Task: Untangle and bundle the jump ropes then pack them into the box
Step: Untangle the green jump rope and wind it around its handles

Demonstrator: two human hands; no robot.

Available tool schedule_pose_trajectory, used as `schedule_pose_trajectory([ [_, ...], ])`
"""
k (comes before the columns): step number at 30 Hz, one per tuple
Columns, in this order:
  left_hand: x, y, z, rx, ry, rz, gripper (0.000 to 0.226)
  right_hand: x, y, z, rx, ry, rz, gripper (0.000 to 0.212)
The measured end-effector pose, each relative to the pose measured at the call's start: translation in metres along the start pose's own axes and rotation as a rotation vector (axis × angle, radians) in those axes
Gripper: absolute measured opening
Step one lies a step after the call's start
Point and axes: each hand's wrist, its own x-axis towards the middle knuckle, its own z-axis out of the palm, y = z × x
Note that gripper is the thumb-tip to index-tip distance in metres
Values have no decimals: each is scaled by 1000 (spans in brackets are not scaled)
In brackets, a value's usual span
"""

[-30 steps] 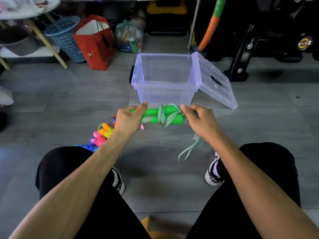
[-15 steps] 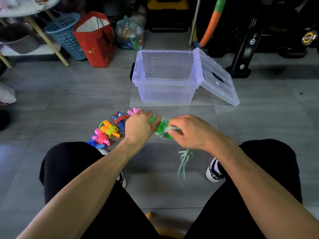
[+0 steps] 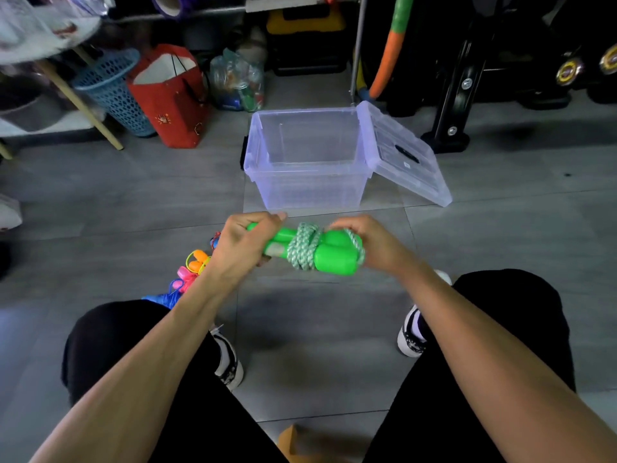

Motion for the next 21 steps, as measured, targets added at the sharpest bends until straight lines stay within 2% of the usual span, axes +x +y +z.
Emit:
schedule_pose_trajectory([
  [1, -1, 3, 2, -44, 70, -34, 50, -3, -1, 9, -19, -35, 26, 7],
  [3, 1, 4, 4, -102, 221, -94, 51, -5, -4, 27, -70, -70, 106, 21],
  [5, 4, 3, 1, -100, 360, -151, 43, -5, -9, 42, -145, -84, 96, 30],
  [7, 8, -2, -2, -23, 479, -145, 42, -3, -17, 51, -223, -92, 57, 32],
  [9, 9, -9, -2, 183, 544, -39, 45, -5, -28, 58, -304, -121, 22, 34],
  [11, 8, -12, 1, 389, 516, 62, 46, -8, -34, 62, -390, -142, -17, 32],
  [13, 11, -17, 4, 530, 463, 92, 45, -8, -37, 58, -467, -149, -32, 28],
  [18, 26, -35, 4, 958, 367, 174, 42, -1, -39, 24, -548, -61, -16, 30],
  [21, 27, -40, 4, 1036, 223, 243, 51, 6, -38, 4, -503, 6, -9, 27],
])
